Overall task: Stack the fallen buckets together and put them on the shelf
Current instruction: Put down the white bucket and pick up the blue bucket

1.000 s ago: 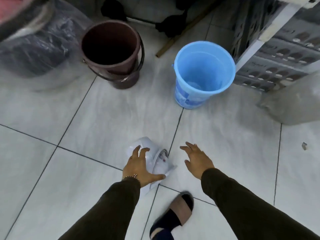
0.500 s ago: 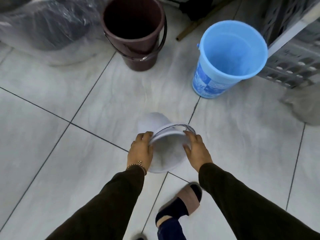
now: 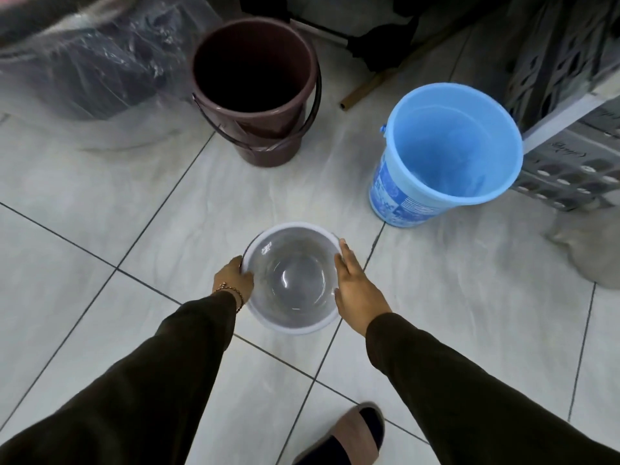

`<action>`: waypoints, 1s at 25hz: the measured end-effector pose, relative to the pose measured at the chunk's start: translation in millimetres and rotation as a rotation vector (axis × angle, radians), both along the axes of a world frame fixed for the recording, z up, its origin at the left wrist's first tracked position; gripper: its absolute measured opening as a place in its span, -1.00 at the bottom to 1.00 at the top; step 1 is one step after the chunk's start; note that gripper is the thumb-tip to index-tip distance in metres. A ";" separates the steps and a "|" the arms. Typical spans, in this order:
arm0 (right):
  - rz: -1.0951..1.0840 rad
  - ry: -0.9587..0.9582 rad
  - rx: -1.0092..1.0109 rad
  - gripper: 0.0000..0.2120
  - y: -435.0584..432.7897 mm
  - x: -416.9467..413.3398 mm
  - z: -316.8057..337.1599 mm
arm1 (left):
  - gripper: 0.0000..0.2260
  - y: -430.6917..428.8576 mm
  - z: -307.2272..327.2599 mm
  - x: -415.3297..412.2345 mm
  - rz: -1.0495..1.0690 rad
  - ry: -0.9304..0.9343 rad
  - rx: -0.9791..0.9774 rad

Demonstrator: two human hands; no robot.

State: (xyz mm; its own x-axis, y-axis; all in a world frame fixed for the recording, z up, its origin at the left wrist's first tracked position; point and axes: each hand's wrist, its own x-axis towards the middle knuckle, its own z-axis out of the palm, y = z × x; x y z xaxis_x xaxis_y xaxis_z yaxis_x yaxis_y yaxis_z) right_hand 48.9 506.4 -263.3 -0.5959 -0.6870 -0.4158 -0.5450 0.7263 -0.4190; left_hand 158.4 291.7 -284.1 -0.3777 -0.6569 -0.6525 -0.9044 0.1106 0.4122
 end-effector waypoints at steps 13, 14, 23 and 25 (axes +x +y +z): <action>-1.486 -0.328 -0.573 -0.33 54.3 -143.5 62.6 | -0.51 50.1 103.0 -160.0 -0.153 0.387 0.103; -1.553 -0.360 -0.592 -0.31 58.7 -164.4 61.5 | -0.50 57.0 104.7 -187.1 -0.155 0.389 0.162; -1.602 -0.677 -0.632 -0.60 72.2 -207.9 88.8 | -0.63 103.0 99.5 -268.2 0.077 0.404 0.532; -1.555 -0.641 -0.575 -0.65 76.6 -195.0 113.0 | -0.66 98.8 119.5 -257.6 0.283 0.406 0.633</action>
